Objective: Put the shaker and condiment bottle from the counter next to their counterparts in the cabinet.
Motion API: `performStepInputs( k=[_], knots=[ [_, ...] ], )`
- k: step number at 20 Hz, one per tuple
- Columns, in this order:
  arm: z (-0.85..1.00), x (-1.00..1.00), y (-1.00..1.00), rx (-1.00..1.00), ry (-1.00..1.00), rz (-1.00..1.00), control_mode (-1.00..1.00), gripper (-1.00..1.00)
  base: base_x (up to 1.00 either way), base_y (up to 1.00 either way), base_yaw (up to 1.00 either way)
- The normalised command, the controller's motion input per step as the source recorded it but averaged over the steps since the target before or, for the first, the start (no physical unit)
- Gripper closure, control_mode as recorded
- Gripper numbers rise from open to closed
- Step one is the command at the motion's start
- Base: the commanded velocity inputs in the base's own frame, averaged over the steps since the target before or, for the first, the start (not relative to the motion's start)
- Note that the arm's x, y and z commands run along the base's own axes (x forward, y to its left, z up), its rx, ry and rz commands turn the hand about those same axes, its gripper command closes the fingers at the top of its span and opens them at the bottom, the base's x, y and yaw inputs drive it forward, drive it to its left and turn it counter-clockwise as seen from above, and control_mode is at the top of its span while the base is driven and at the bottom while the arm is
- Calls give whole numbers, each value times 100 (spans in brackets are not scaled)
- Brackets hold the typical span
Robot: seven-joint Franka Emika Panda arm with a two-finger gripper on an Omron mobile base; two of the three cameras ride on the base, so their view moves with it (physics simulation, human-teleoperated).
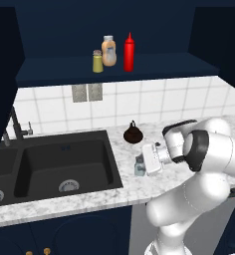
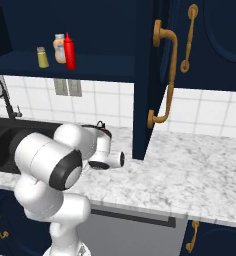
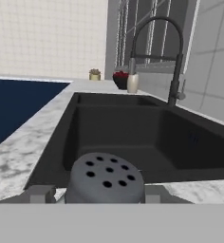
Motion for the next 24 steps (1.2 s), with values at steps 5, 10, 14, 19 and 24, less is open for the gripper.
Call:
performStepInputs(
  k=[5,10,14,19,24],
  knots=[
    [68,0,0,5,3,-4,-100,100,0,0,0],
    [81,-2,7,1,1,-5,-100,100,0,0,0],
    [56,-10,40,0,0,-5,-100,100,0,0,0],
    [37,-15,51,0,1,-7,-100,100,0,0,0],
    [38,-53,39,9,0,-23,-100,100,0,0,0]
  ],
)
